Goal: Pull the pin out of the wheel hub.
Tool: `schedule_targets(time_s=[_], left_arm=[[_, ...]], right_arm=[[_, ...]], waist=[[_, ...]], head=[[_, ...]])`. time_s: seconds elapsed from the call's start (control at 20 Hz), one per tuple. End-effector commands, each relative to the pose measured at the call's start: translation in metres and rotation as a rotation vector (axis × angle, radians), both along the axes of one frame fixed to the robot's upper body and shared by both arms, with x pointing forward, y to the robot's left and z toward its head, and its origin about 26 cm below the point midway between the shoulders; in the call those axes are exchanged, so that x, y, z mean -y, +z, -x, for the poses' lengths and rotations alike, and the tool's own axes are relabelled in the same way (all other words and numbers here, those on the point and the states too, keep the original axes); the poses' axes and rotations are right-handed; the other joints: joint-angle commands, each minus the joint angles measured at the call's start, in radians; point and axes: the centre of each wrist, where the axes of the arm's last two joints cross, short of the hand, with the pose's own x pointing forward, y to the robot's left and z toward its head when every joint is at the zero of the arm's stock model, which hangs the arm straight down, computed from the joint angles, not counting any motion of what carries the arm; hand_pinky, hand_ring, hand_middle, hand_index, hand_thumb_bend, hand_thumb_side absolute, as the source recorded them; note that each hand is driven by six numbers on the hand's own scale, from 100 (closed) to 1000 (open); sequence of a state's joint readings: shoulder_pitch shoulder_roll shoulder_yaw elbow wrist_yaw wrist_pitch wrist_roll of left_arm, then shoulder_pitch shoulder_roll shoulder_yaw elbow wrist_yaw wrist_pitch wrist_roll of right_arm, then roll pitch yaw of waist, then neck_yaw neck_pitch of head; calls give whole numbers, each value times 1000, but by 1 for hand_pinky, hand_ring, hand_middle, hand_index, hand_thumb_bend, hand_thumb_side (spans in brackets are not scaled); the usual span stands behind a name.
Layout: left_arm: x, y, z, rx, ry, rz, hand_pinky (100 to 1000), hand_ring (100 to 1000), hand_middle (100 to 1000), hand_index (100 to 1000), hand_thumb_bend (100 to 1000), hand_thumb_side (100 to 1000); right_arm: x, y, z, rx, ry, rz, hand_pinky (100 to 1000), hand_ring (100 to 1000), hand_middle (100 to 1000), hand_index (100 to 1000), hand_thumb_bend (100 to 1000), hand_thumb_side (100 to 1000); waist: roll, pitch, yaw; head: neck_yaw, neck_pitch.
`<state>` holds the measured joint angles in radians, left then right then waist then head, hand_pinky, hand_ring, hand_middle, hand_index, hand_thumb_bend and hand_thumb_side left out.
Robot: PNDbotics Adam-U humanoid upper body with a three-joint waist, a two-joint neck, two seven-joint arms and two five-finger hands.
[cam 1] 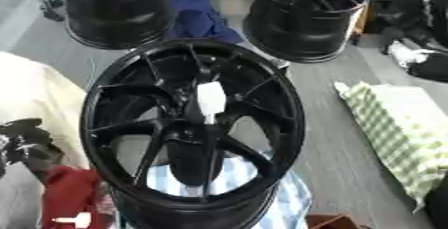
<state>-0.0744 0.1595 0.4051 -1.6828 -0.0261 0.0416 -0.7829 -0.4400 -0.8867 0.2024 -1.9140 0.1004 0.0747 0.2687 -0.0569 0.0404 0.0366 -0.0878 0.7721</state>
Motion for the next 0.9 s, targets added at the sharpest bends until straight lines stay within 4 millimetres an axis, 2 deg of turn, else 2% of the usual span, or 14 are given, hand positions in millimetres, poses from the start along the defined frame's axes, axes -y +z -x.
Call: schedule_targets(time_s=[0.05,0.25,0.5,0.7,0.9], left_arm=[[-3,12,-4,37,-16,-29,640,747,661,833,100,734],[-3,11,-5,39,-20,-30,640,748,665,835,100,735],[-2,8,-5,32,-18,-27,641,752,670,837,100,737],[-3,8,-5,30,-8,-22,641,755,673,838,100,741],[-4,8,-4,31,12,-17,641,756,674,838,100,741]], right_arm=[[-17,23,-2,-66,126,124,751,810,830,937,234,427],[-45,33,-19,-129,245,194,763,828,849,941,273,429],[-76,33,-39,-181,340,276,783,843,864,948,302,420],[-93,25,-54,-226,378,348,789,848,868,946,308,413],[-103,8,-71,-287,376,402,797,855,875,944,309,415]], waist=[[4,-2,5],[5,2,20],[6,-2,30],[9,-5,33],[11,-6,36]], head=[[-16,-2],[-30,-2],[-45,-2],[-54,-2],[-63,-2]])
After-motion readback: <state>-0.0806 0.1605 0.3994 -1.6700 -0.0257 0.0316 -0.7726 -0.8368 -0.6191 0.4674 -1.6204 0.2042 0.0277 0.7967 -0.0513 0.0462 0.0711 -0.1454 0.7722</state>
